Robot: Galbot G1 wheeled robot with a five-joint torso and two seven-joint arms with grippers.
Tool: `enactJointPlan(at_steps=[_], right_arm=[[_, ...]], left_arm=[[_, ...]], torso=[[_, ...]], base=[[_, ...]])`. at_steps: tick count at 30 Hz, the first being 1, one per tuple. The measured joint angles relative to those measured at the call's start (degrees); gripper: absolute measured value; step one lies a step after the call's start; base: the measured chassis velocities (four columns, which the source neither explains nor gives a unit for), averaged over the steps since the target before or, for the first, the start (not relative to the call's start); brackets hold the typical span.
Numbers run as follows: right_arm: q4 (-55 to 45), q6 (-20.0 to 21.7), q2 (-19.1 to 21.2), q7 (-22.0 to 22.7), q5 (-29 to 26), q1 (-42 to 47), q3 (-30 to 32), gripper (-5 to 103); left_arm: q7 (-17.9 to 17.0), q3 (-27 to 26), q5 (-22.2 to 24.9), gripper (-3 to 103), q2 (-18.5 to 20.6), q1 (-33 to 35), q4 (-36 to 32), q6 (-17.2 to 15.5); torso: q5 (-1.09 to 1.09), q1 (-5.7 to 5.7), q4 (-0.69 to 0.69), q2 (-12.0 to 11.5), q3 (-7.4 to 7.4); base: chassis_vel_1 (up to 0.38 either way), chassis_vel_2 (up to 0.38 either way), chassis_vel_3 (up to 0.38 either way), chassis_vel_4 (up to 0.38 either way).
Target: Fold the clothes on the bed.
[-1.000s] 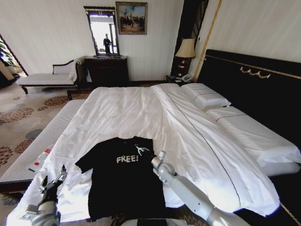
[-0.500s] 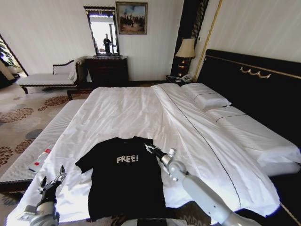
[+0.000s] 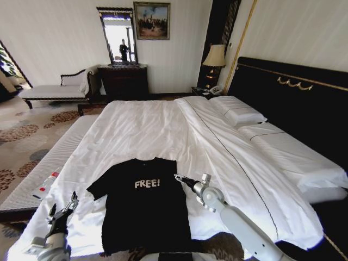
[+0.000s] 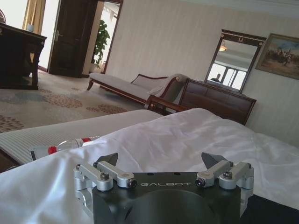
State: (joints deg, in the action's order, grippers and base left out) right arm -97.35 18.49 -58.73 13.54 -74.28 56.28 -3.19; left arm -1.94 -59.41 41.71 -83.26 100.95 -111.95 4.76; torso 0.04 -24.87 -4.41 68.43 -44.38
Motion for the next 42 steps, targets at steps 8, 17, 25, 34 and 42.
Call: enactJointPlan(at_steps=[8,17,25,34,42], right_arm=[[-2.2,1.1,-0.7,-1.6,-0.6,0.0,-1.9,100],[-8.2,1.3,1.9,-3.4,1.1,3.4,-3.8,100],[-11.2,1.0,4.1,-3.8,2.5,4.7,-3.3,100],[-10.2,-0.7,3.1,-2.7,2.7,3.4,0.7,100],[-7.8,-7.1,1.9,-8.3,14.2,3.6,6.1,100]], left_arm=[[0.0,-0.3,0.0,100,-0.2,0.4,-0.1,0.3],[-0.1,-0.1,-0.2,100,-0.5,0.1,0.3,0.4],[-0.3,-0.1,-0.2,100,-0.5,-0.5,0.3,0.2],[-0.3,0.1,2.0,100,1.3,-2.4,0.0,-2.5],[0.4,0.4,15.4,100,9.0,-8.7,2.2,-13.5]], torso=[[0.00,0.00,0.01,0.0,0.00],[0.00,0.00,0.00,0.0,0.00],[0.00,0.00,0.00,0.0,0.00],[0.00,0.00,0.01,0.0,-0.01],[0.01,0.00,-0.01,0.0,0.00]], base=[[0.000,0.000,0.000,0.000],[0.000,0.000,0.000,0.000],[0.000,0.000,0.000,0.000],[0.000,0.000,0.000,0.000],[0.000,0.000,0.000,0.000]])
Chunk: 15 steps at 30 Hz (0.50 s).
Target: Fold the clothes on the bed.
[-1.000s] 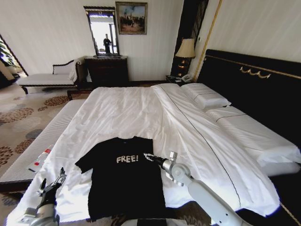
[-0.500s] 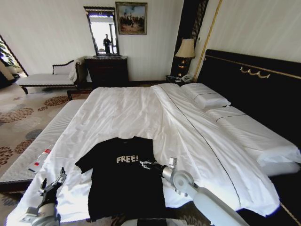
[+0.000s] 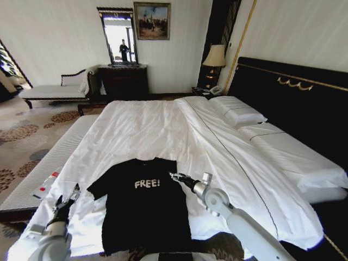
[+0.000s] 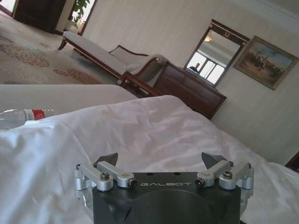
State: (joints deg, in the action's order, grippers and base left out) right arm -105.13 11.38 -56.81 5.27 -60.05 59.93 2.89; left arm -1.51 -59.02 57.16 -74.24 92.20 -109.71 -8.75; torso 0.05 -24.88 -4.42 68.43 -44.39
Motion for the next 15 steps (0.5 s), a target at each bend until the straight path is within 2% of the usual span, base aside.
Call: enactJointPlan(at_steps=[2,4,9,12,13,15], right_arm=[[0.4,-1.1,-0.3,-0.6,1.3,0.0,0.5,100],[1.8,-4.6,-2.0,-1.7,5.3,0.1,2.7,100],[2.6,-7.4,-4.6,0.8,13.0,0.0,6.6,100],[2.2,-7.3,-5.2,2.2,13.3,0.1,7.2,100],[1.8,-6.9,-5.6,3.1,12.9,0.3,7.5,100],[1.7,-6.5,-6.0,3.9,12.4,0.7,7.5,100]], left_arm=[[0.3,0.2,-0.3,100,0.7,-0.3,0.6,-0.2],[1.8,1.3,-2.0,100,2.8,-1.0,2.2,-0.8],[3.7,2.5,-4.4,100,3.6,-1.4,4.0,-1.3],[3.8,2.5,-1.3,100,2.3,-1.3,4.2,-1.8],[3.7,2.3,2.5,100,1.4,-1.2,4.6,-2.2],[3.5,1.9,6.6,100,0.1,-1.2,5.9,-2.6]], torso=[[-0.01,0.00,0.00,0.0,0.00],[-0.01,0.00,0.00,0.0,0.00],[-0.01,0.00,0.00,0.0,0.00],[-0.01,0.00,0.01,0.0,0.00],[-0.01,0.00,0.02,0.0,0.00],[-0.02,0.00,0.01,0.0,0.00]], base=[[0.000,0.000,0.000,0.000],[0.000,0.000,0.000,0.000],[0.000,0.000,0.000,0.000],[0.000,0.000,0.000,0.000],[0.000,0.000,0.000,0.000],[0.000,0.000,0.000,0.000]])
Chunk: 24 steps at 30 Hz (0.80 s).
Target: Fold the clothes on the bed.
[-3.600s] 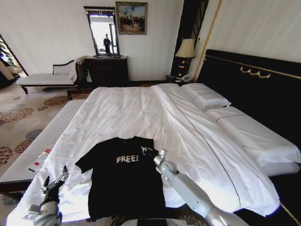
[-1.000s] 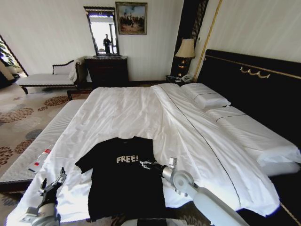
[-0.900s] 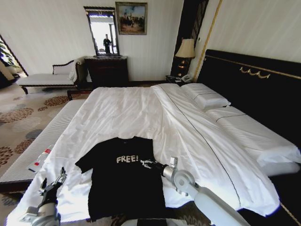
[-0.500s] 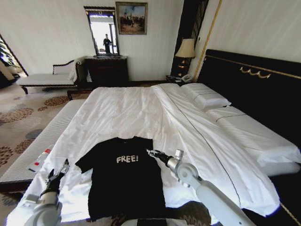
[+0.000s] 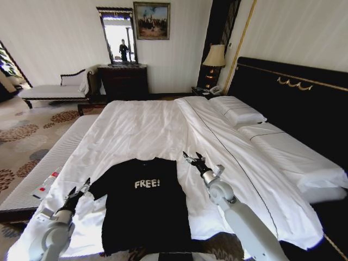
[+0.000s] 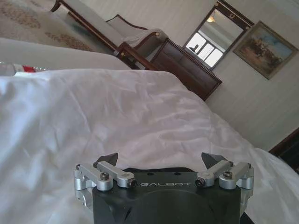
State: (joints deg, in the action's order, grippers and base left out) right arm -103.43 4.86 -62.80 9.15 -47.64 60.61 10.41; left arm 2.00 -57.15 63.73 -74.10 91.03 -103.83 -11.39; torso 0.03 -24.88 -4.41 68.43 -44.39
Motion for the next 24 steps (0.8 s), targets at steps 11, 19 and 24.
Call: enactJointPlan(at_steps=[11,19,24], right_arm=[[1.0,1.8,-1.4,1.1,-2.0,0.7,-0.8,100],[1.2,2.4,-1.4,1.5,-5.6,0.4,-1.1,100],[1.8,2.6,-1.4,1.7,-6.8,-0.1,-1.2,100]], left_arm=[[-2.2,1.1,5.9,100,-1.5,-3.5,6.6,-1.1],[-2.4,3.0,3.9,100,-1.5,-6.7,9.4,-1.2],[-2.4,3.2,3.1,95,-1.6,-7.7,10.8,-1.0]], torso=[[0.00,0.00,0.01,0.0,0.00],[0.01,0.00,0.00,0.0,0.00],[0.01,0.00,0.00,0.0,0.00]], base=[[0.000,0.000,0.000,0.000],[0.000,0.000,0.000,0.000],[0.000,0.000,0.000,0.000]])
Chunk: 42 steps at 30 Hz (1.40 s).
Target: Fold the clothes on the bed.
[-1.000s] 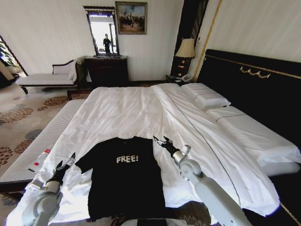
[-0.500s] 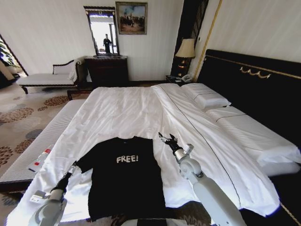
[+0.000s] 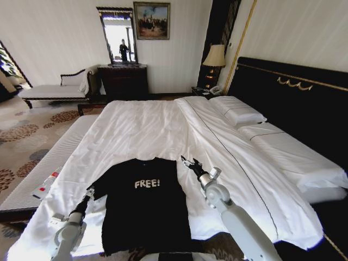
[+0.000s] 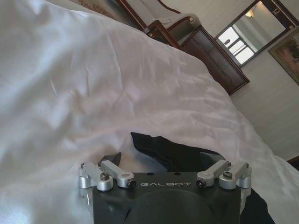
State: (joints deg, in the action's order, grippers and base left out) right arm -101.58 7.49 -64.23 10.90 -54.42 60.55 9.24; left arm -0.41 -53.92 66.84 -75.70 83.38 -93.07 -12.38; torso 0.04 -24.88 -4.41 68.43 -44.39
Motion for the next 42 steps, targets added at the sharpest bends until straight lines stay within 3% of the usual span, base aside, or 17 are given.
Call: enactJointPlan(at_steps=[3,10,12,14,15,19,21,25,31,38,42], right_arm=[[0.2,0.0,-0.1,0.0,0.3,0.0,-0.1,100],[0.3,0.1,-0.7,0.0,-0.1,0.1,-0.5,100],[0.4,0.1,-0.8,0.0,-0.2,0.1,-0.6,100],[0.7,0.1,-0.9,0.0,-0.2,0.1,-0.7,100],[0.7,0.1,-0.9,0.0,-0.2,0.1,-0.7,100],[1.1,0.2,-1.3,0.1,-0.1,0.1,-1.0,100],[1.1,0.2,-1.3,0.1,0.0,0.1,-1.1,100],[1.5,0.2,-1.4,0.2,0.4,0.1,-1.1,100],[1.7,0.4,-1.4,0.7,0.5,0.2,-1.0,100],[2.2,0.6,-1.5,1.0,0.5,-0.1,-1.2,100],[2.6,0.7,-1.6,1.1,0.5,-0.3,-1.4,100]], left_arm=[[0.0,0.2,-0.2,93,-0.2,-0.3,0.3,0.1],[0.2,0.4,-0.9,61,-0.5,-1.4,0.9,0.6],[0.2,0.4,-0.9,61,-0.3,-1.5,0.9,0.7],[0.3,0.4,-0.9,50,0.0,-1.6,0.8,0.7],[0.3,0.4,-0.9,50,0.0,-1.6,0.8,0.7],[0.3,0.2,-1.0,28,-0.1,-1.7,0.2,0.7],[0.3,0.2,-1.0,28,-0.1,-1.6,0.1,0.7],[0.7,0.0,-1.9,7,0.0,-1.1,-1.5,0.9],[2.4,0.1,-5.4,0,1.6,0.2,-5.9,2.1],[3.1,1.0,-6.3,0,2.6,1.2,-11.6,2.6],[4.0,4.0,-10.1,0,3.0,1.5,-14.0,3.1]], torso=[[0.00,0.00,0.00,0.0,0.00],[0.00,0.00,0.00,0.0,0.00],[0.00,0.00,0.00,0.0,0.00],[0.00,0.00,0.00,0.0,0.00],[0.00,0.00,0.00,0.0,0.00],[0.00,0.00,0.00,0.0,0.00],[0.00,0.00,0.00,0.0,0.00],[0.01,0.00,0.00,0.0,0.00],[0.00,0.00,0.00,0.0,0.01],[-0.01,0.00,0.00,0.0,0.01],[-0.01,0.00,0.00,0.0,0.01]], base=[[0.000,0.000,0.000,0.000],[0.000,0.000,0.000,0.000],[0.000,0.000,0.000,0.000],[0.000,0.000,0.000,0.000],[0.000,0.000,0.000,0.000],[0.000,0.000,0.000,0.000],[0.000,0.000,0.000,0.000],[0.000,0.000,0.000,0.000],[0.000,0.000,0.000,0.000],[0.000,0.000,0.000,0.000],[0.000,0.000,0.000,0.000]])
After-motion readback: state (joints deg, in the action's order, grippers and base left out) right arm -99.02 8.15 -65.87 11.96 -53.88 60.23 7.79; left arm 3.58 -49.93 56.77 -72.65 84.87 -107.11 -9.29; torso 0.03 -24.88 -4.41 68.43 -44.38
